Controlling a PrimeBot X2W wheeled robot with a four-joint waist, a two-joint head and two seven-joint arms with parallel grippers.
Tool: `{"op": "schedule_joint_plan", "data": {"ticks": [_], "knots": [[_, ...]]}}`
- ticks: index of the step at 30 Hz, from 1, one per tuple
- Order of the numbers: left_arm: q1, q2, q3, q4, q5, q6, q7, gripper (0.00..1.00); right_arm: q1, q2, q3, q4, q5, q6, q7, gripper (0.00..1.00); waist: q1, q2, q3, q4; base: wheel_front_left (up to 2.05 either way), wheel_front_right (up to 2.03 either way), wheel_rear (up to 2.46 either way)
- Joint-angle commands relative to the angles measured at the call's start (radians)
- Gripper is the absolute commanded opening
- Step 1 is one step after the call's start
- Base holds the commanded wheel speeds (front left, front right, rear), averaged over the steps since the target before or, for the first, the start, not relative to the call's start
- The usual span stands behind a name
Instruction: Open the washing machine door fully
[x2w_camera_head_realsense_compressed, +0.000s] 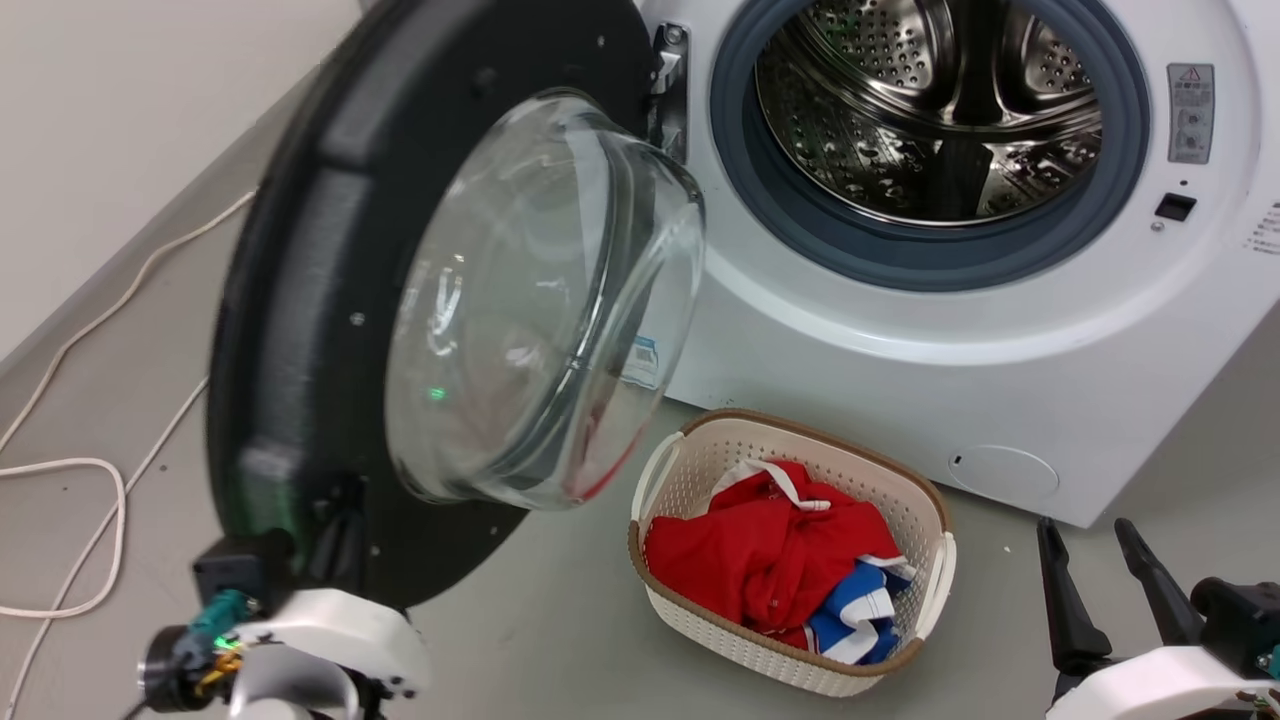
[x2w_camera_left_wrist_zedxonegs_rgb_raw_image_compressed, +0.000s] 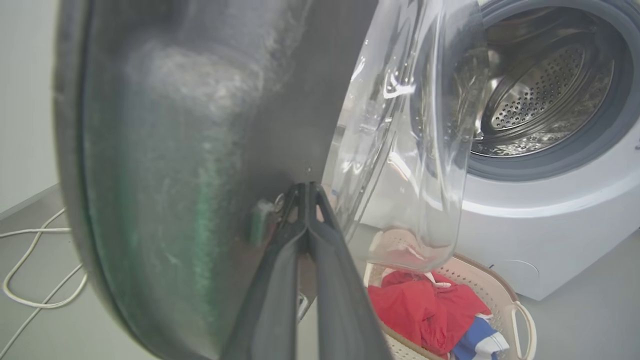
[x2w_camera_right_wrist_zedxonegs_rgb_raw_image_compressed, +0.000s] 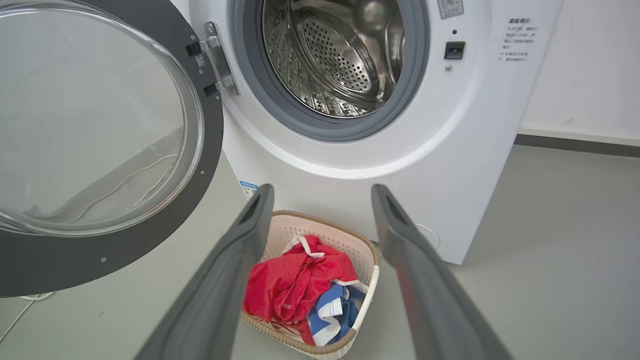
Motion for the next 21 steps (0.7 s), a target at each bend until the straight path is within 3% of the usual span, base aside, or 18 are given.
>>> {"op": "schedule_joint_plan", "data": {"ticks": [1, 10, 21], "knots": [[-0.027, 0.022, 0.031, 0.013, -0.009, 0.003, -0.013, 0.00, -0.013, 0.000, -0.001, -0.007, -0.010, 0.000, 0.004, 1.00, 0.0000, 0.0000, 0.015, -0.012, 0.00, 0.00, 0.00], [-0.108, 0.082, 0.134, 0.124, -0.071, -0.037, -0.059, 0.00, -0.045, -0.022, -0.002, -0.037, -0.013, 0.000, 0.038, 1.00, 0.0000, 0.0000, 0.086, -0.057, 0.00, 0.00, 0.00], [-0.146, 0.121, 0.213, 0.208, -0.110, -0.038, -0.090, 0.00, -0.064, -0.041, -0.007, -0.050, -0.008, 0.000, 0.044, 1.00, 0.0000, 0.0000, 0.126, -0.076, 0.00, 0.00, 0.00]]}}
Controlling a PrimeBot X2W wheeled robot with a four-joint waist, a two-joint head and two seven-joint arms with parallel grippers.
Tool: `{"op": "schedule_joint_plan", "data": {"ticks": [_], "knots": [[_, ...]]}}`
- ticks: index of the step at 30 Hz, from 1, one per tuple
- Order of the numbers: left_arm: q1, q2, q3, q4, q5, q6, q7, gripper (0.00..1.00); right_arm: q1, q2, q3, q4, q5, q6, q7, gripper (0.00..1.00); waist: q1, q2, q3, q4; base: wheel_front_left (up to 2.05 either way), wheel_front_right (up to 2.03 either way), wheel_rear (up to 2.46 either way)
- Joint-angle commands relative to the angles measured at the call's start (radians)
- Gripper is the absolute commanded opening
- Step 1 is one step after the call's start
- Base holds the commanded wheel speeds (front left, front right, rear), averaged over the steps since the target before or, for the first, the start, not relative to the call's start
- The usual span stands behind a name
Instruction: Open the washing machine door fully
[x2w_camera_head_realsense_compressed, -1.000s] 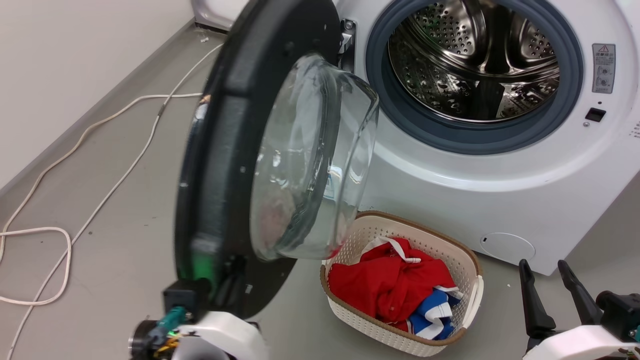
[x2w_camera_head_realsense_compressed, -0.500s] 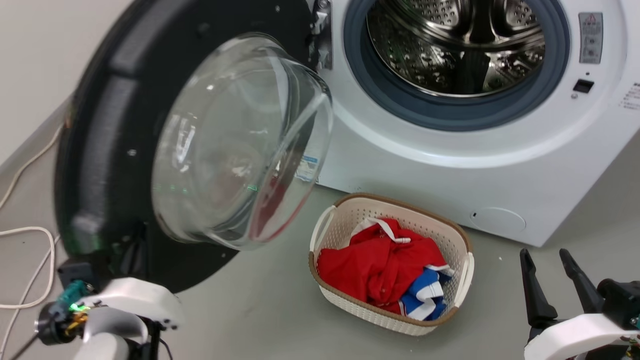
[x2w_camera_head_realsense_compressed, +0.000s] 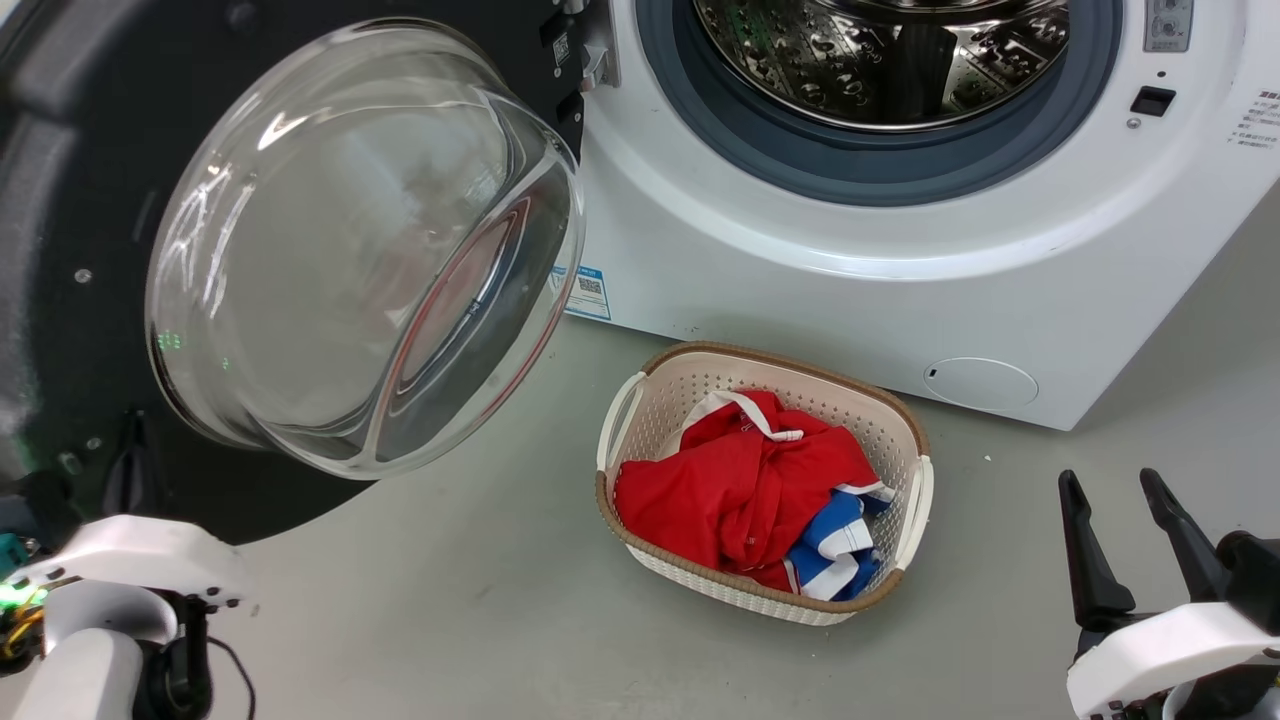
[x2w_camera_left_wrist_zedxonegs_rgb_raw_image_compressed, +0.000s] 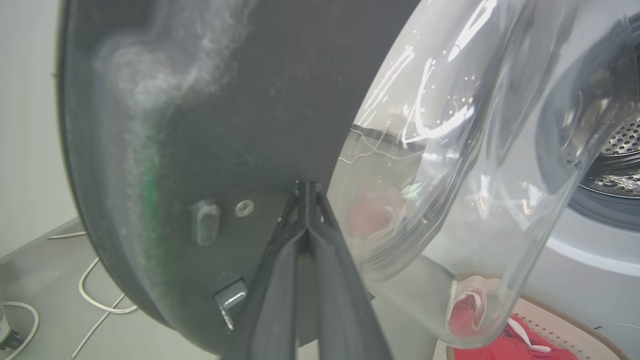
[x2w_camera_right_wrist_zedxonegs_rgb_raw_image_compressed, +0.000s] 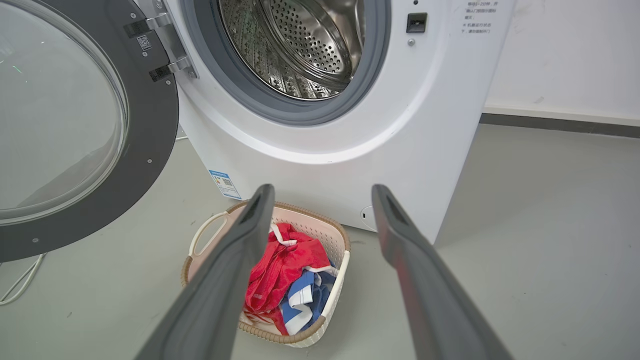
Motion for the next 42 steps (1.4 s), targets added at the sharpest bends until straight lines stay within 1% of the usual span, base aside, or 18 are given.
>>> {"op": "schedule_joint_plan", "data": {"ticks": [1, 8, 15, 22, 28, 29, 30, 32, 34, 35, 38, 42], "knots": [[-0.011, 0.013, 0.013, 0.009, -0.004, 0.005, -0.006, 0.00, -0.014, -0.003, 0.000, -0.001, 0.004, 0.000, -0.002, 1.00, -0.0001, 0.0000, 0.001, -0.001, 0.00, 0.00, 0.00], [0.020, 0.008, 0.028, 0.018, -0.002, 0.011, -0.027, 0.00, -0.019, -0.002, -0.001, 0.016, 0.005, 0.000, -0.009, 1.00, -0.0001, 0.0000, -0.010, -0.001, 0.00, 0.00, 0.00], [0.083, -0.006, -0.002, -0.038, 0.036, 0.030, -0.035, 0.00, -0.001, 0.009, -0.002, 0.037, 0.008, 0.000, -0.025, 1.00, -0.0001, 0.0000, -0.059, 0.007, 0.00, 0.00, 0.00], [0.174, -0.004, -0.041, -0.141, 0.081, 0.071, -0.020, 0.00, 0.025, 0.024, -0.004, 0.058, 0.011, 0.000, -0.044, 1.00, -0.0001, 0.0000, -0.128, 0.019, 0.00, 0.00, 0.00], [0.263, -0.018, -0.092, -0.261, 0.121, 0.118, 0.010, 0.00, 0.047, 0.033, -0.005, 0.061, 0.011, 0.000, -0.053, 1.00, -0.0001, 0.0000, -0.165, 0.021, 0.00, 0.00, 0.00], [0.274, -0.020, -0.098, -0.278, 0.122, 0.120, 0.013, 0.00, 0.050, 0.034, -0.004, 0.061, 0.011, 0.000, -0.053, 1.00, -0.0001, 0.0000, -0.169, 0.019, 0.00, 0.00, 0.00], [0.283, -0.023, -0.106, -0.293, 0.125, 0.123, 0.017, 0.06, 0.050, 0.036, -0.003, 0.061, 0.011, 0.000, -0.055, 1.00, -0.0001, 0.0000, -0.173, 0.017, 0.00, 0.00, 0.00], [0.304, -0.035, -0.128, -0.320, 0.133, 0.130, 0.024, 0.45, 0.053, 0.036, -0.001, 0.061, 0.012, 0.000, -0.058, 1.00, -0.0001, 0.0000, -0.181, 0.011, 0.00, 0.00, 0.00], [0.315, -0.045, -0.150, -0.338, 0.140, 0.134, 0.032, 0.92, 0.057, 0.037, 0.000, 0.060, 0.013, 0.000, -0.059, 1.00, -0.0001, 0.0000, -0.189, 0.003, 0.00, 0.00, 0.00], [0.319, -0.045, -0.159, -0.341, 0.143, 0.133, 0.037, 1.00, 0.058, 0.037, 0.000, 0.059, 0.014, 0.000, -0.059, 1.00, -0.0001, 0.0000, -0.193, -0.001, 0.00, 0.00, 0.00], [0.314, -0.057, -0.184, -0.345, 0.148, 0.125, 0.043, 1.00, 0.061, 0.038, 0.002, 0.055, 0.015, 0.000, -0.060, 1.00, -0.0001, 0.0000, -0.201, -0.021, 0.00, 0.00, 0.00], [0.298, -0.065, -0.206, -0.336, 0.159, 0.125, 0.046, 1.00, 0.058, 0.038, 0.010, 0.051, 0.017, 0.000, -0.058, 1.00, -0.0001, 0.0000, -0.207, -0.068, 0.00, 0.00, 0.00]]}}
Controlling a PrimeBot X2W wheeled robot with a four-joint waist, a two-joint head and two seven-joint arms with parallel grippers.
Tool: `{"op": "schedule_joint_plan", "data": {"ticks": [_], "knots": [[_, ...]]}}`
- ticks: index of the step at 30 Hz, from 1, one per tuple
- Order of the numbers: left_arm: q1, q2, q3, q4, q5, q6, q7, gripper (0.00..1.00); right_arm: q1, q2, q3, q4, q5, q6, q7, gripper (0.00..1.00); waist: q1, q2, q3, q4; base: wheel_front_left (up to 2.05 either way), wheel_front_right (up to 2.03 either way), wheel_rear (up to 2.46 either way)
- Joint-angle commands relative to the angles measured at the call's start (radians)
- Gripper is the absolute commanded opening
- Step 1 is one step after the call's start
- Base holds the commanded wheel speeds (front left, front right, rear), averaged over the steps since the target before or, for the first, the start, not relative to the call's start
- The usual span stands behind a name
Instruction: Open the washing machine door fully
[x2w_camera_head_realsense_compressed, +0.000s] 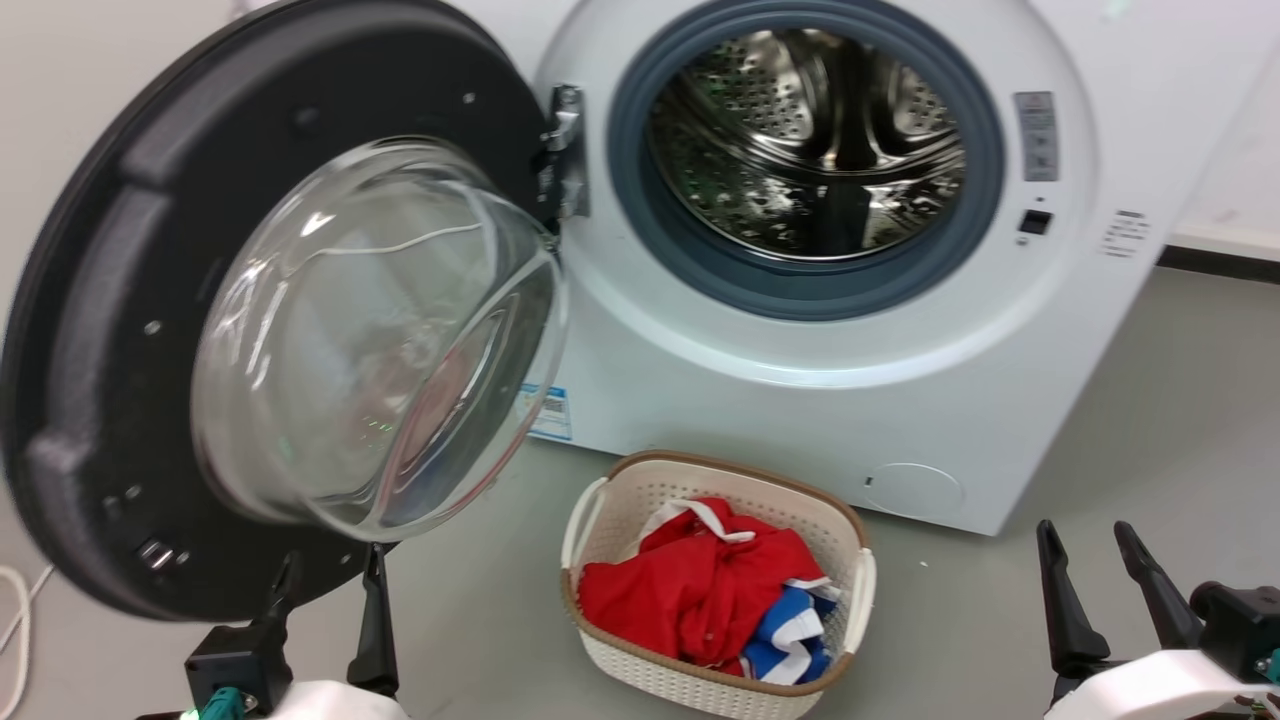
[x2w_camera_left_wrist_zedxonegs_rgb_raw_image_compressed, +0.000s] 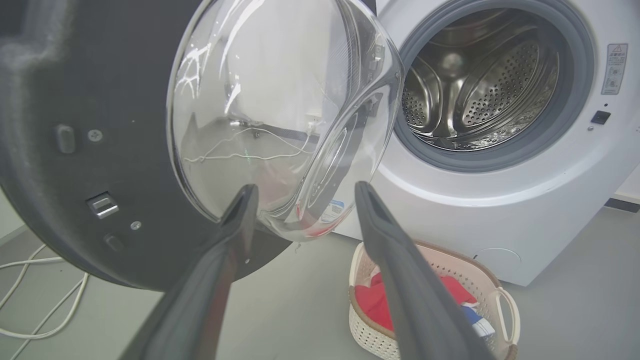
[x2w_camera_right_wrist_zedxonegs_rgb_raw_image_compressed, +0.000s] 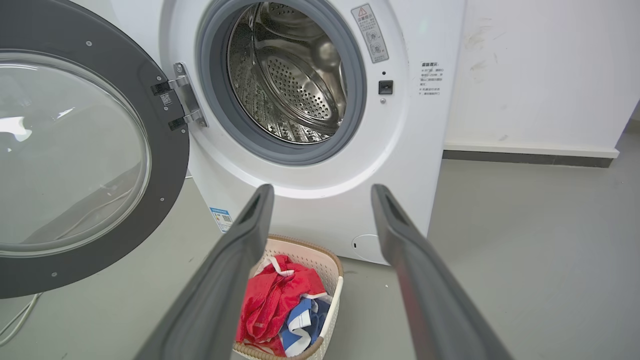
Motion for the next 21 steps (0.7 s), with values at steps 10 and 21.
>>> {"op": "schedule_joint_plan", "data": {"ticks": [10, 21], "knots": [[-0.054, -0.029, -0.058, 0.048, 0.029, -0.014, -0.010, 1.00, -0.004, 0.001, 0.034, -0.023, -0.025, 0.000, 0.022, 1.00, 0.0000, 0.0000, 0.004, -0.172, 0.00, 0.00, 0.00], [-0.083, -0.047, -0.075, 0.117, 0.034, -0.016, -0.029, 1.00, -0.005, -0.014, 0.049, -0.042, -0.021, 0.000, 0.034, 1.00, 0.0000, 0.0000, 0.015, -0.289, 0.00, 0.00, 0.00]]}}
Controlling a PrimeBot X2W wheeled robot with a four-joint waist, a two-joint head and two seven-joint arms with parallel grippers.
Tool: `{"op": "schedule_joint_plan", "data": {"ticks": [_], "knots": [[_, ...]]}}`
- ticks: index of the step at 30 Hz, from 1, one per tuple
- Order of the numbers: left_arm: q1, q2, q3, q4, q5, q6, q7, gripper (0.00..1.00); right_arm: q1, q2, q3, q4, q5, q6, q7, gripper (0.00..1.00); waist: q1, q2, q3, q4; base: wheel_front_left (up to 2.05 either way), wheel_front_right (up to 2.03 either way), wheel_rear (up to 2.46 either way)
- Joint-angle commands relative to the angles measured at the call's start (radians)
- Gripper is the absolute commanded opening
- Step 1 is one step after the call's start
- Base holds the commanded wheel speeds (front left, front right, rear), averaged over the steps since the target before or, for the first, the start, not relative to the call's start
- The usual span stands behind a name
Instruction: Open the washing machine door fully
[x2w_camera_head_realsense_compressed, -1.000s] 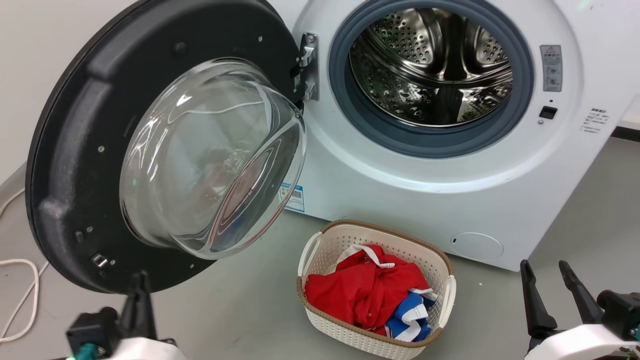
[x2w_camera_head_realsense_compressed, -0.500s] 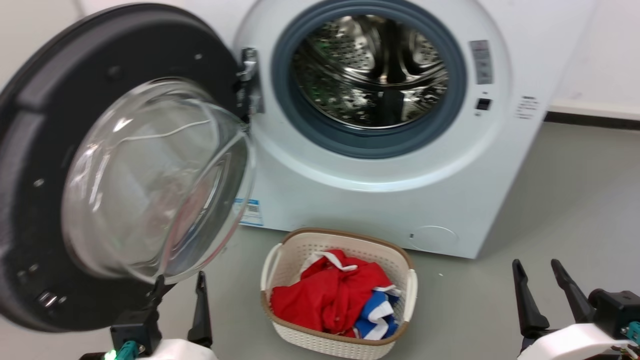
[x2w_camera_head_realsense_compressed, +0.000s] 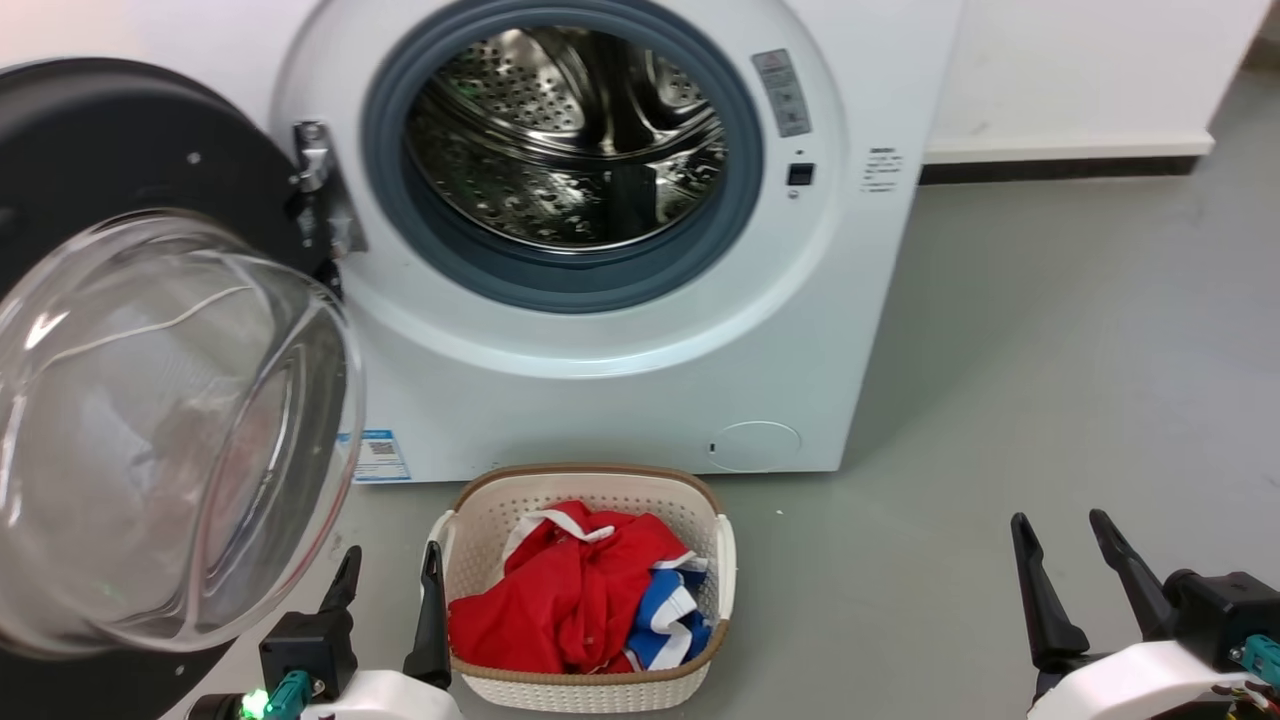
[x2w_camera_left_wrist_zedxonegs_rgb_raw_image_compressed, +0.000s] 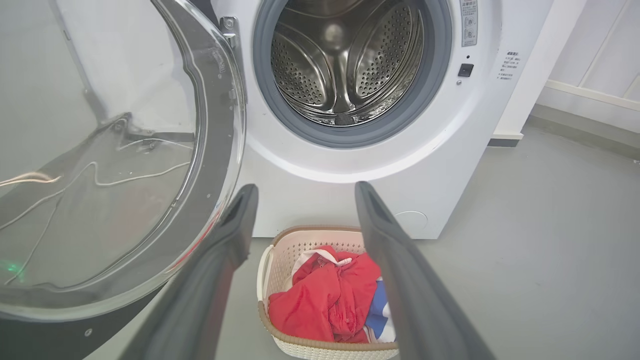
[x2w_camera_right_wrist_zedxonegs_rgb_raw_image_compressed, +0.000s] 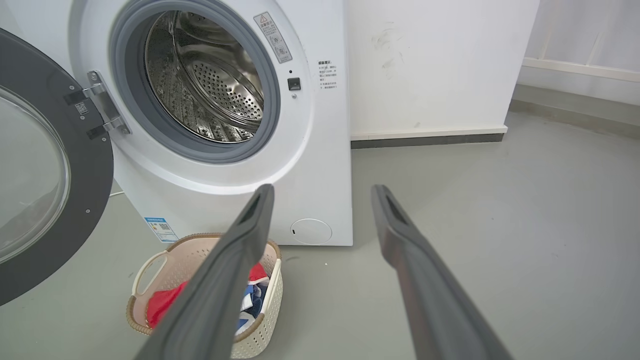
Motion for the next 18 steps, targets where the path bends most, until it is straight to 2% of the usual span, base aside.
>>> {"op": "schedule_joint_plan", "data": {"ticks": [1, 18], "knots": [[-0.011, 0.003, 0.000, 0.006, 0.007, 0.004, -0.006, 1.00, -0.003, -0.002, 0.002, -0.005, 0.007, 0.000, 0.000, 1.00, 0.0000, 0.0000, 0.006, -0.014, 0.00, 0.00, 0.00], [-0.029, 0.014, -0.007, 0.010, 0.011, 0.007, -0.020, 1.00, -0.020, -0.002, 0.001, 0.015, 0.013, 0.000, -0.027, 1.00, 0.0000, 0.0000, 0.026, -0.035, 0.00, 0.00, 0.00]]}}
